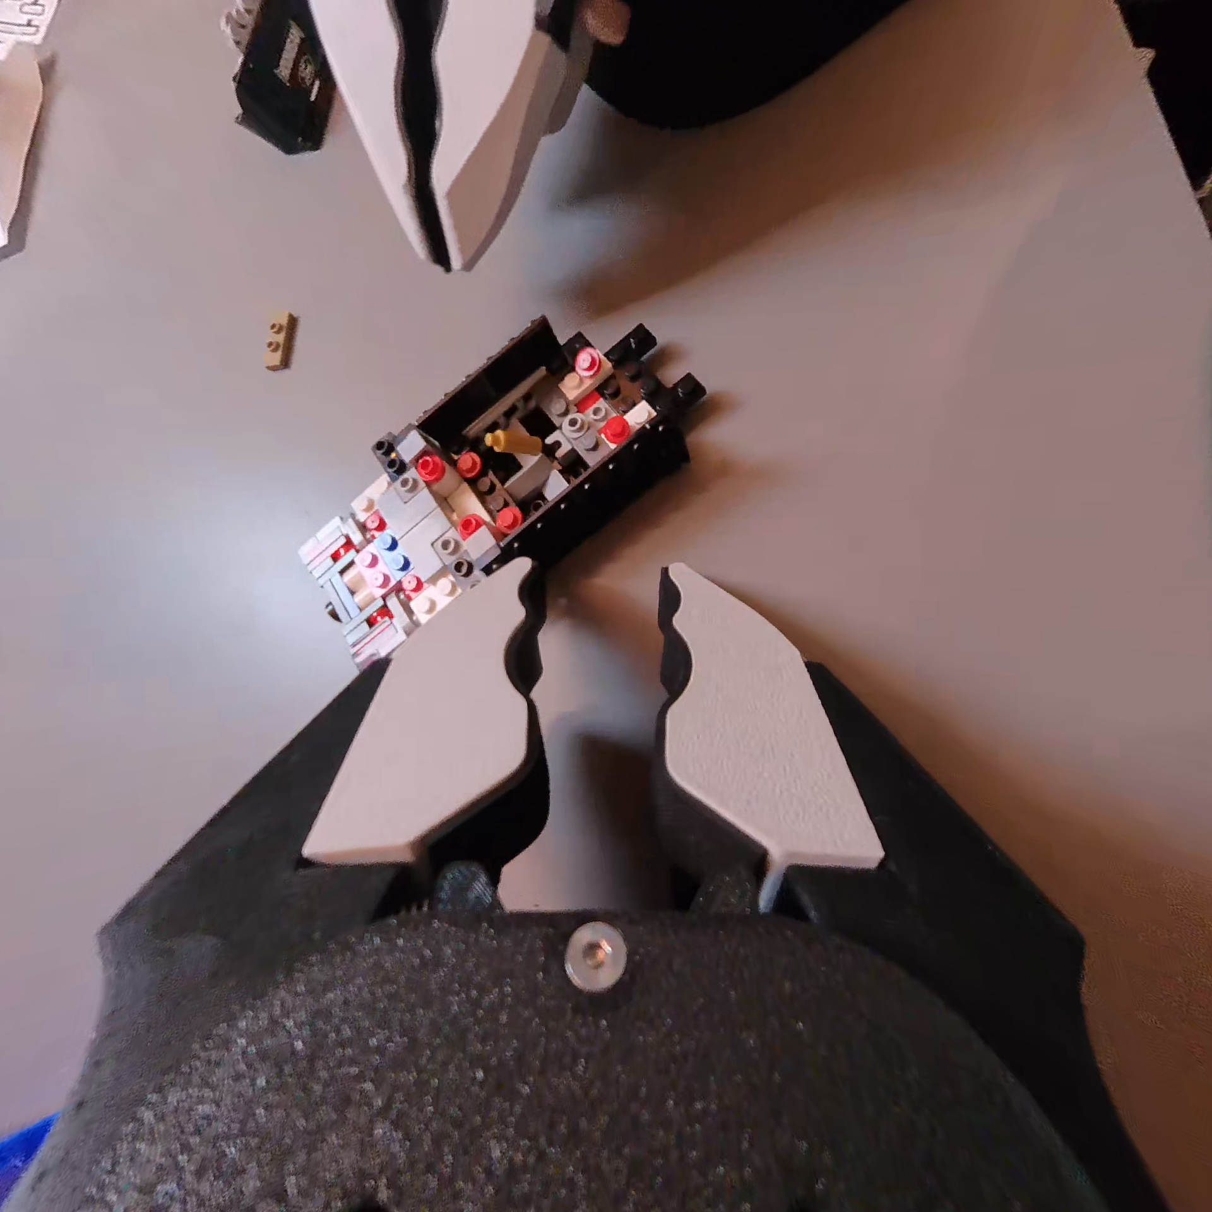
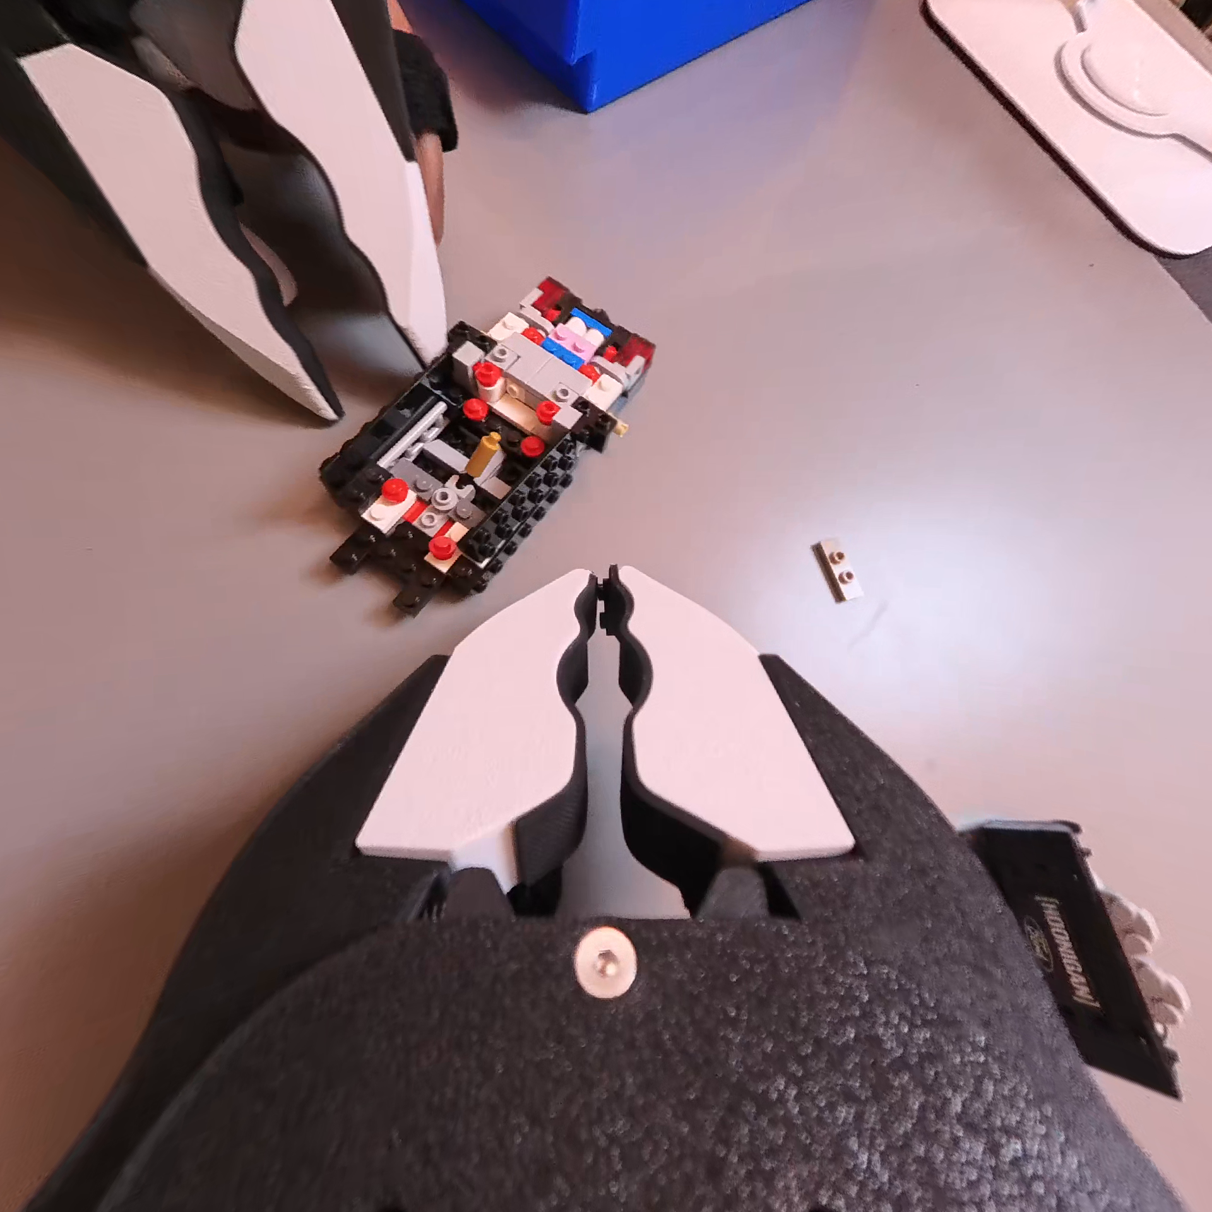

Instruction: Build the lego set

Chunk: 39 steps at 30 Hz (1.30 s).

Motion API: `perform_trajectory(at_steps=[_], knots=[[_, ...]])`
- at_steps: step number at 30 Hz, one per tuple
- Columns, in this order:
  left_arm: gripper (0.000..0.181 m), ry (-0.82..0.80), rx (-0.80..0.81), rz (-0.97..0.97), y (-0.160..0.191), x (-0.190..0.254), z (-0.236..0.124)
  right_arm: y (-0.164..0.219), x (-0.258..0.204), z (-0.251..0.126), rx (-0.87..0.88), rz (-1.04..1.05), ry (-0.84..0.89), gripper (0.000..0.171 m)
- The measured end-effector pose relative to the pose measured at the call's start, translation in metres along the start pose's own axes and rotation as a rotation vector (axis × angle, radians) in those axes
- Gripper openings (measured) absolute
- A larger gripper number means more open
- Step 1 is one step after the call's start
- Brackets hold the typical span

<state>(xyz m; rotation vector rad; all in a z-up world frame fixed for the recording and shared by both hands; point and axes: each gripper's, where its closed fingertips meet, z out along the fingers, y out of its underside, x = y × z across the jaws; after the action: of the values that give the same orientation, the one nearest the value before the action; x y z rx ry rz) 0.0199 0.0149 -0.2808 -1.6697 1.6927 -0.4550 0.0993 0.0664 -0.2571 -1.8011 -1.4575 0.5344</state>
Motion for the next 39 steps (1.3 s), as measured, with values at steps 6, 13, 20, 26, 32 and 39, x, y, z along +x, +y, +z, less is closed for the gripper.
perform_trajectory(at_steps=[6,13,20,26,32,39], knots=[[0.034,-0.08,-0.014,-0.038,0.0,-0.028,0.006,-0.003,-0.014,-0.008,0.06,-0.021,-0.06,0.003],[0.035,-0.101,-0.052,-0.036,0.006,-0.04,0.002,-0.002,-0.01,-0.009,0.073,-0.047,-0.025,0.003],[0.043,-0.009,-0.003,-0.09,-0.002,-0.016,0.001,0.002,-0.005,-0.003,0.033,-0.138,0.038,0.003],[0.042,-0.137,0.022,-0.134,-0.008,-0.031,0.01,-0.025,-0.01,-0.006,0.152,-0.289,0.11,0.003],[0.038,-0.183,0.057,-0.191,-0.007,-0.04,0.004,-0.029,-0.007,-0.003,0.15,-0.375,0.179,0.003],[0.036,-0.206,0.068,-0.148,-0.005,-0.041,-0.004,-0.02,0.022,0.0,0.166,-0.22,0.217,0.003]])
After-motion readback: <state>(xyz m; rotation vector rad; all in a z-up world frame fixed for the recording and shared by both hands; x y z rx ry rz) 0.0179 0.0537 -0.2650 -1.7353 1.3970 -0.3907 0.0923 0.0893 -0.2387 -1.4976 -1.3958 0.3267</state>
